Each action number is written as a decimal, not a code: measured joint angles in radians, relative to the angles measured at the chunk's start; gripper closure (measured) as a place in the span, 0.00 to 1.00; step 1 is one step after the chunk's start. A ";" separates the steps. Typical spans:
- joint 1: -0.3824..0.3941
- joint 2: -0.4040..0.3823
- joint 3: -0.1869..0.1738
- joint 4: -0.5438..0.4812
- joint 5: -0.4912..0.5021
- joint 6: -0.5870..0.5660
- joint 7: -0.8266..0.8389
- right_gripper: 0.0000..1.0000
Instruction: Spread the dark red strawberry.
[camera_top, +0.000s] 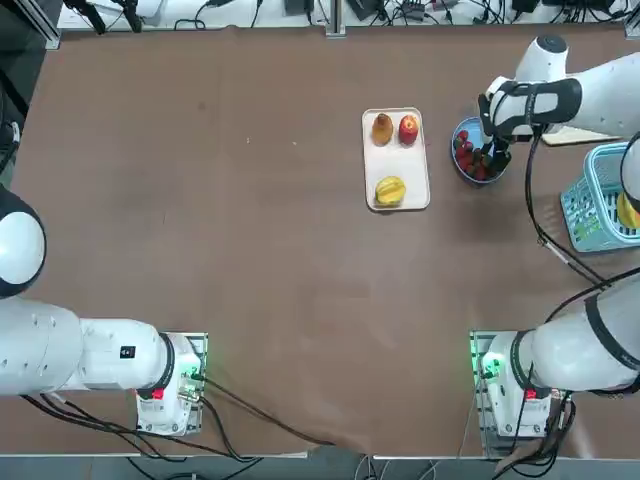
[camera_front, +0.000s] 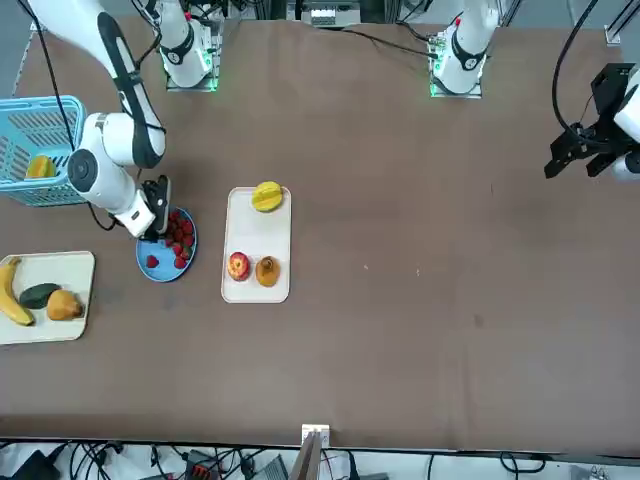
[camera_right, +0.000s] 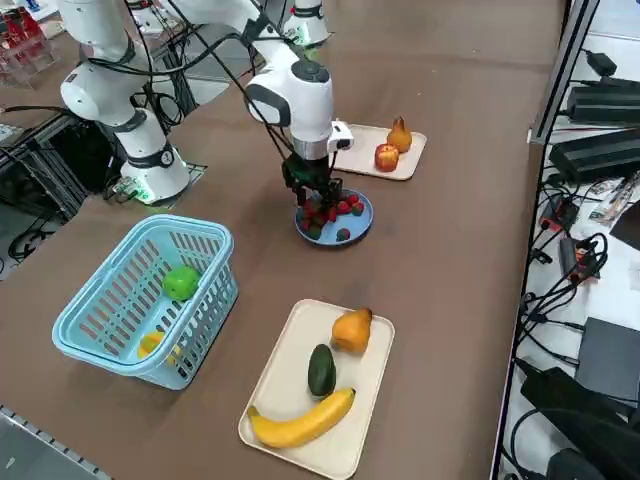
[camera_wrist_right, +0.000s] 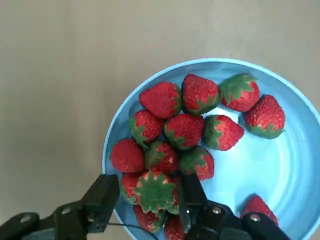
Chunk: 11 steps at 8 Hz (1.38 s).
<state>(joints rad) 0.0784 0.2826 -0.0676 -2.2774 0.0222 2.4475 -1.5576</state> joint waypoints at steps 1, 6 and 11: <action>0.000 0.000 0.000 0.000 0.000 0.002 0.000 0.29; -0.003 0.001 0.000 0.000 0.000 0.017 0.000 0.59; -0.003 -0.048 0.000 0.044 0.000 -0.056 0.000 0.61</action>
<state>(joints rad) 0.0758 0.2345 -0.0676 -2.2337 0.0221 2.3912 -1.5575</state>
